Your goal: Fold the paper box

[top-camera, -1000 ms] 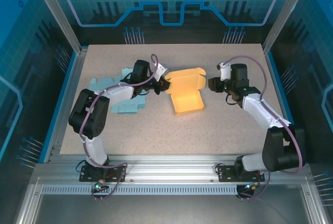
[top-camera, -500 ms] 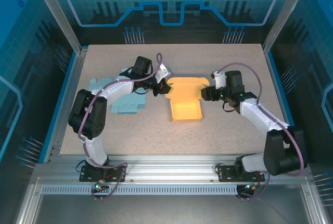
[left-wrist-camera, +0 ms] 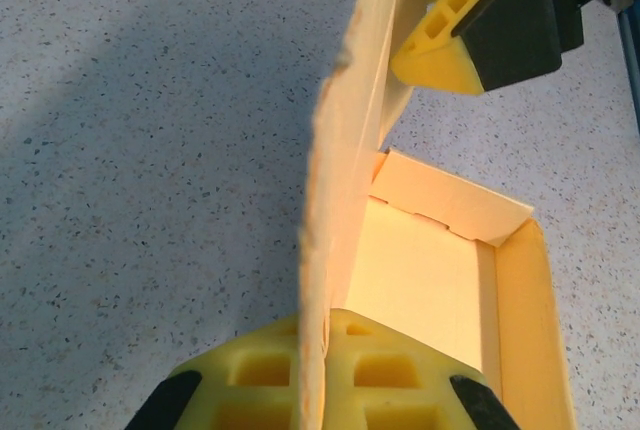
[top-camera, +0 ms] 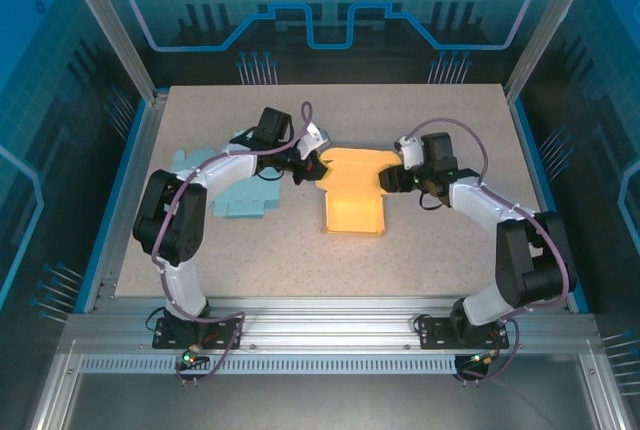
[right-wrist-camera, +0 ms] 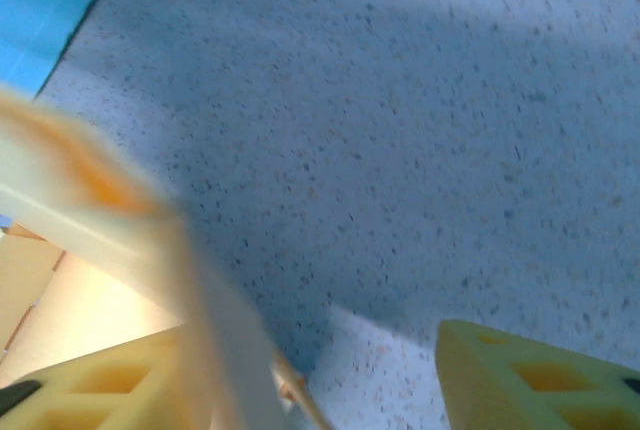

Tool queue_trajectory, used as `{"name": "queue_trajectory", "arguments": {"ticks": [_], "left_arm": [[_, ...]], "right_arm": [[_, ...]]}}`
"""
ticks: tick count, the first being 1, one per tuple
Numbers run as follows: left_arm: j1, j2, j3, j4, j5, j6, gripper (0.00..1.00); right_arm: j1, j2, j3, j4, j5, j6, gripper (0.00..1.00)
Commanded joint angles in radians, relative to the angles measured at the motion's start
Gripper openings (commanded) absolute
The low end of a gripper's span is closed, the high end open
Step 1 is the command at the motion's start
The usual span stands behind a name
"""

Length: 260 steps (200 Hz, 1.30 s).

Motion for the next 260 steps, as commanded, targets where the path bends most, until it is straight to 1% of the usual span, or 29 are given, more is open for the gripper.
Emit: {"name": "queue_trajectory", "arguments": {"ticks": [1,7,20,29,34,44,50,53,69,79,89,109,134,155,181,193,207,234,260], "left_arm": [[0.007,0.024,0.019,-0.022,-0.01,0.018,0.0],[0.007,0.023,0.019,-0.016,-0.019,0.011,0.0],[0.006,0.022,0.012,0.002,-0.043,-0.008,0.0],[0.006,0.019,0.005,0.024,-0.058,-0.029,0.05],[0.007,0.017,0.001,0.039,-0.071,-0.045,0.06],[0.007,0.013,-0.006,0.06,-0.092,-0.071,0.09],[0.006,0.009,-0.011,0.073,-0.103,-0.09,0.15],[0.006,0.007,-0.013,0.079,-0.11,-0.1,0.17],[0.003,-0.008,-0.03,0.109,-0.16,-0.147,0.24],[0.001,-0.021,-0.049,0.136,-0.201,-0.182,0.25],[-0.001,-0.038,-0.066,0.145,-0.23,-0.2,0.24],[-0.006,-0.077,-0.108,0.163,-0.273,-0.213,0.24],[-0.006,-0.106,-0.152,0.181,-0.318,-0.21,0.22],[-0.006,-0.118,-0.164,0.176,-0.347,-0.213,0.15],[-0.008,-0.15,-0.198,0.244,-0.391,-0.26,0.02],[-0.011,-0.167,-0.208,0.274,-0.397,-0.283,0.0],[-0.025,-0.184,-0.21,0.291,-0.415,-0.297,0.0],[-0.09,-0.205,-0.22,0.338,-0.545,-0.316,0.0],[-0.152,-0.189,-0.248,0.429,-0.698,-0.379,0.0]], "right_arm": [[0.014,0.014,0.039,0.03,-0.048,-0.009,0.52],[0.018,0.012,0.038,0.034,-0.05,-0.006,0.49],[0.028,0.01,0.039,0.033,-0.046,-0.008,0.4],[0.034,0.011,0.042,0.025,-0.031,-0.007,0.33],[0.039,0.011,0.043,0.022,-0.021,-0.007,0.31],[0.048,0.009,0.041,0.017,0.007,-0.004,0.28],[0.052,0.009,0.04,0.015,0.024,-0.001,0.27],[0.055,0.008,0.039,0.016,0.032,0.001,0.25],[0.065,0.005,0.033,0.02,0.072,0.008,0.18],[0.077,-0.001,0.03,0.023,0.097,0.005,0.12],[0.094,-0.008,0.026,0.029,0.138,-0.003,0.1],[0.125,-0.021,0.028,0.034,0.194,-0.025,0.1],[0.144,-0.022,0.045,0.035,0.218,-0.046,0.1],[0.151,-0.011,0.063,0.023,0.23,-0.054,0.1],[0.182,-0.009,0.076,0.024,0.279,-0.057,0.1],[0.2,-0.013,0.076,0.032,0.314,-0.052,0.1],[0.218,-0.02,0.078,0.05,0.36,-0.039,0.12],[0.238,-0.019,0.075,0.096,0.417,0.017,0.17],[0.255,0.02,0.088,0.113,0.467,0.097,0.23]]}}
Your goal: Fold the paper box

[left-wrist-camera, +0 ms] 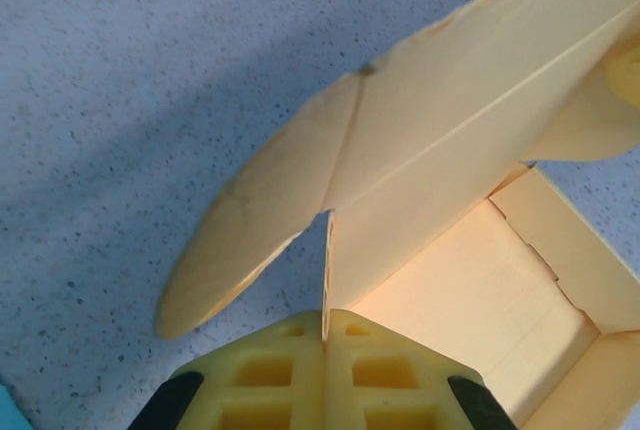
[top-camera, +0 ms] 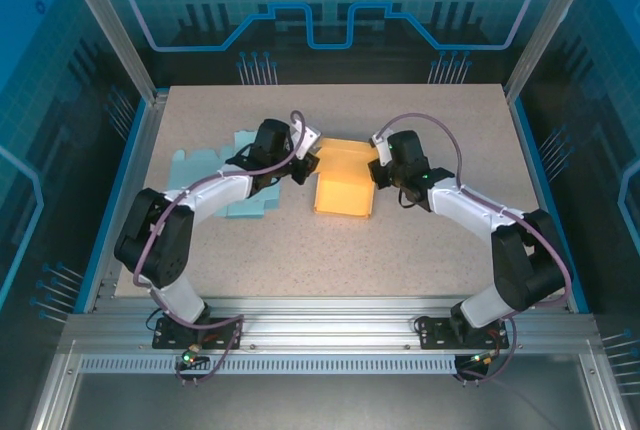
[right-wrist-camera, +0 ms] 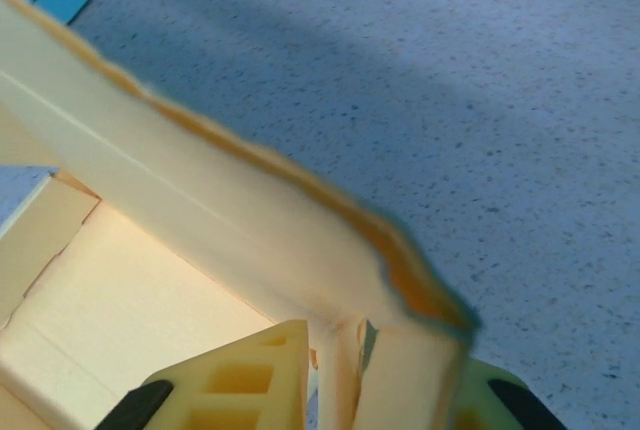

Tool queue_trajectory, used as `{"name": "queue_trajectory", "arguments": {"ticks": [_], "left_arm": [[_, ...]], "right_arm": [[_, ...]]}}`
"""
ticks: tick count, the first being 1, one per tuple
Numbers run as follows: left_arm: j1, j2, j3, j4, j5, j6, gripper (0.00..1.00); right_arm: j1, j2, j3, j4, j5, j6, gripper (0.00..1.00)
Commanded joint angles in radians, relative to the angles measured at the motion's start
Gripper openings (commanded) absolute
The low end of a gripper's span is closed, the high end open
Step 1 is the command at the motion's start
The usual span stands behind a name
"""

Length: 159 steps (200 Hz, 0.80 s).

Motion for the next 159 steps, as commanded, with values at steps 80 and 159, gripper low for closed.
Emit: {"name": "queue_trajectory", "arguments": {"ticks": [80,159], "left_arm": [[-0.089,0.018,-0.037,0.179,-0.272,-0.138,0.0],[-0.093,0.028,-0.045,0.177,-0.282,-0.113,0.0]], "right_arm": [[0.036,0.037,0.026,0.027,0.163,0.227,0.32],[0.036,0.012,0.044,-0.003,0.178,0.221,0.45]]}}
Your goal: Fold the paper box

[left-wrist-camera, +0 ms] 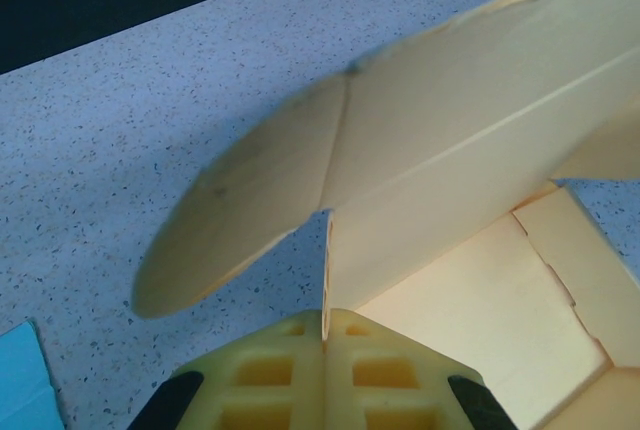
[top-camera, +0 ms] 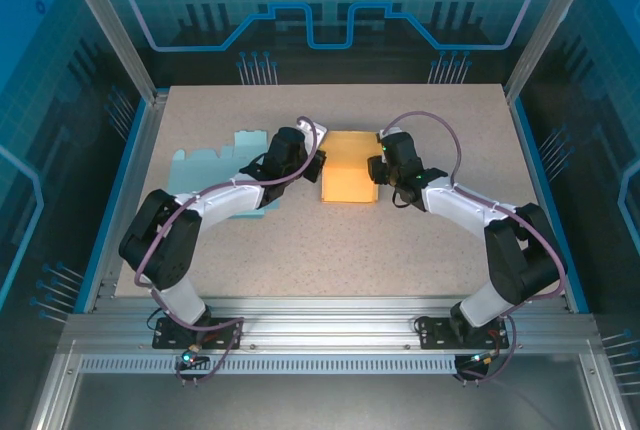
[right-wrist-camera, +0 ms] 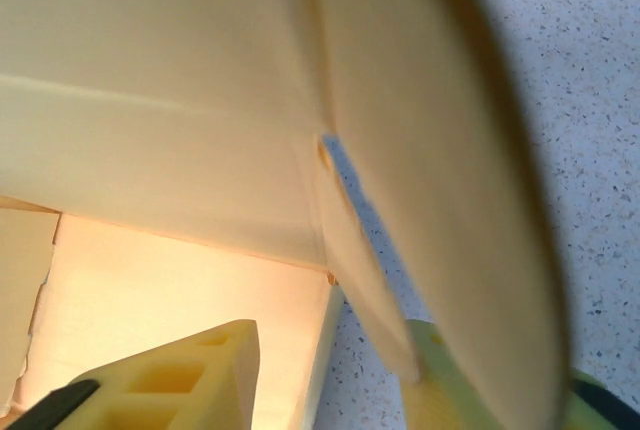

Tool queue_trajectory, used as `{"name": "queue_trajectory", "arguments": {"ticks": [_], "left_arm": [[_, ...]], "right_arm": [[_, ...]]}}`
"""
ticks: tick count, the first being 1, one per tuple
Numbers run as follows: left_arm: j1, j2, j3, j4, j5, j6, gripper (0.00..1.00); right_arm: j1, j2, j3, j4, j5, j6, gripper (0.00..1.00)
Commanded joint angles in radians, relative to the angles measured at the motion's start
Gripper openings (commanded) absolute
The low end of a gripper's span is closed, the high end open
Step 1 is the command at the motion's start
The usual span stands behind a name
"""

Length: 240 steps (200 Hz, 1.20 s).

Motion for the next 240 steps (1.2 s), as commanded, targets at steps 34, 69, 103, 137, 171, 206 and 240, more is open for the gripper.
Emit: {"name": "queue_trajectory", "arguments": {"ticks": [34,69,103,137,171,206,240], "left_arm": [[-0.01,0.027,-0.007,0.014,-0.018,0.034,0.0],[-0.01,0.033,0.003,0.006,-0.013,0.041,0.0],[-0.009,0.043,0.021,-0.002,-0.012,0.018,0.0],[-0.019,0.058,0.061,-0.034,-0.026,-0.095,0.0],[-0.048,0.091,0.103,-0.07,-0.082,-0.252,0.0],[-0.065,0.114,0.115,-0.065,-0.111,-0.269,0.0],[-0.062,0.105,0.118,-0.079,-0.106,-0.161,0.0]], "right_arm": [[0.009,-0.014,0.068,-0.033,0.024,-0.032,0.47],[0.006,-0.008,0.087,-0.04,0.01,-0.044,0.42],[0.001,0.005,0.093,-0.045,-0.018,-0.042,0.22],[0.004,0.01,0.083,-0.029,-0.057,-0.008,0.07],[0.024,0.025,0.081,-0.005,-0.061,0.017,0.0],[0.034,0.038,0.081,-0.001,-0.062,0.015,0.0],[-0.019,-0.012,0.07,-0.015,-0.129,-0.058,0.13]]}}
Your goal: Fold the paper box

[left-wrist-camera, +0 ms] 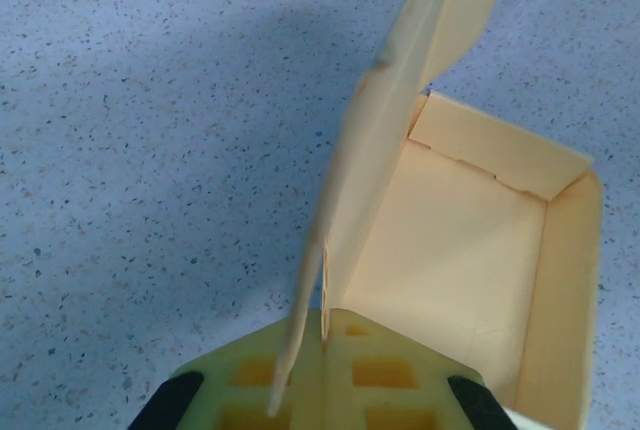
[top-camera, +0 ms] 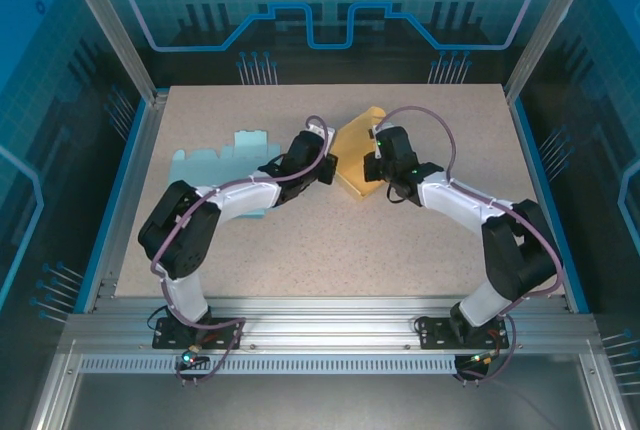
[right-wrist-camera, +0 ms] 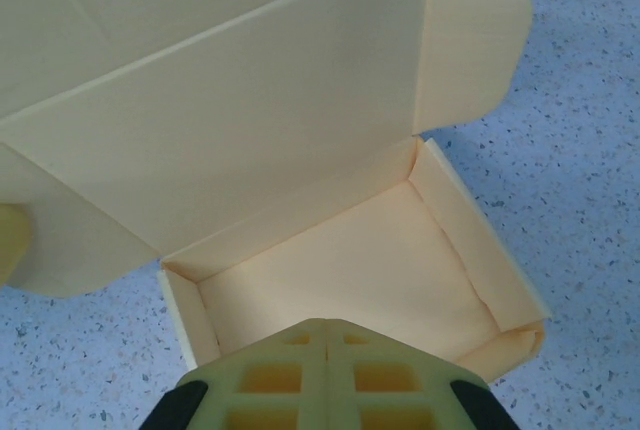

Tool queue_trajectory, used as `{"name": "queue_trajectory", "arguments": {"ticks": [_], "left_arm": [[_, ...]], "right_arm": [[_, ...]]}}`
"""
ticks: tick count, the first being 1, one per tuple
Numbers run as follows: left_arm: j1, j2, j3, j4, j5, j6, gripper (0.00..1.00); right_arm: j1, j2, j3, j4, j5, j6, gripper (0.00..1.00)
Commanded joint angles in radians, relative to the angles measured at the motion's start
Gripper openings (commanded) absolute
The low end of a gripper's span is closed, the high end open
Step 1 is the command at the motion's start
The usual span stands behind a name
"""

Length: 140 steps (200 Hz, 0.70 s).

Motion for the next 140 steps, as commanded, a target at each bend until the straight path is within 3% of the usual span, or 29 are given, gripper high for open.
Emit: {"name": "queue_trajectory", "arguments": {"ticks": [1,24,61,105,140], "left_arm": [[0.002,-0.008,0.031,-0.019,-0.016,0.057,0.0],[0.018,-0.02,0.035,-0.044,0.036,0.136,0.0],[0.102,-0.072,0.022,-0.077,0.265,0.241,0.0],[0.194,-0.035,0.122,-0.258,0.514,0.362,0.0],[0.225,0.007,0.177,-0.338,0.578,0.423,0.0]], "right_arm": [[-0.038,-0.042,0.003,0.006,-0.067,-0.055,0.14],[-0.121,-0.062,-0.003,0.004,-0.19,-0.147,0.26],[-0.256,-0.039,0.011,0.02,-0.388,-0.233,0.34],[-0.312,0.054,0.091,0.016,-0.54,-0.288,0.47],[-0.317,0.128,0.157,0.006,-0.598,-0.302,0.53]]}}
